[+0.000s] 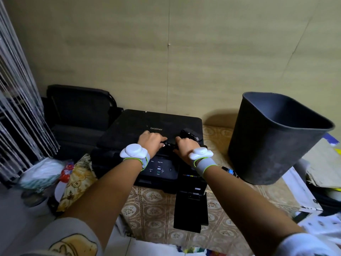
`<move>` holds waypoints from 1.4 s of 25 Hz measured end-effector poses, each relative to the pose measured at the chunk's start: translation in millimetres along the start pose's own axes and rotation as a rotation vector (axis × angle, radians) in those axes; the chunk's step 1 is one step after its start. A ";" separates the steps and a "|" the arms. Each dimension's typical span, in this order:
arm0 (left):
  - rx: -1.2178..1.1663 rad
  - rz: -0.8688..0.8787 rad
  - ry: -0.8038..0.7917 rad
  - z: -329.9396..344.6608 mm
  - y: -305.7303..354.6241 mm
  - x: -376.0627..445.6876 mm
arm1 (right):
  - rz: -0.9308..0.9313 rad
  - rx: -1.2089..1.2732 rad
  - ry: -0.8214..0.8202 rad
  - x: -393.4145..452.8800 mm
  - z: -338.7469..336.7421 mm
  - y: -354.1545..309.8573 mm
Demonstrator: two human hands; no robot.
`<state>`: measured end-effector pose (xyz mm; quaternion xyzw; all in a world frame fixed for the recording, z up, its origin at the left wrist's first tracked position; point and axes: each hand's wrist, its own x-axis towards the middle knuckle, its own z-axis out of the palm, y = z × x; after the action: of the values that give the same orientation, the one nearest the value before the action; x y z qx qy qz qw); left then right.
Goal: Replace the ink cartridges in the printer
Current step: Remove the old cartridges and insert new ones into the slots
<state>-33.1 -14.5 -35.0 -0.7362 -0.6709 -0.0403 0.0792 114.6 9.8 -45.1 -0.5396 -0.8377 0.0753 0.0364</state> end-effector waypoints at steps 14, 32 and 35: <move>-0.231 -0.060 0.128 17.5 -2.6 10.8 | -0.072 -0.072 0.015 -1.8 13.2 10.8; -0.329 0.442 -0.020 -3.1 168.9 49.8 | 0.201 -0.101 -0.133 -100.1 7.6 165.5; -0.239 0.464 -0.167 10.6 187.4 50.1 | 0.319 -0.003 -0.155 -112.4 20.4 191.8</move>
<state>157.5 20.1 -48.8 -0.8750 -0.4791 -0.0391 -0.0568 330.7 -16.3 -94.7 -0.6585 -0.7417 0.1202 -0.0415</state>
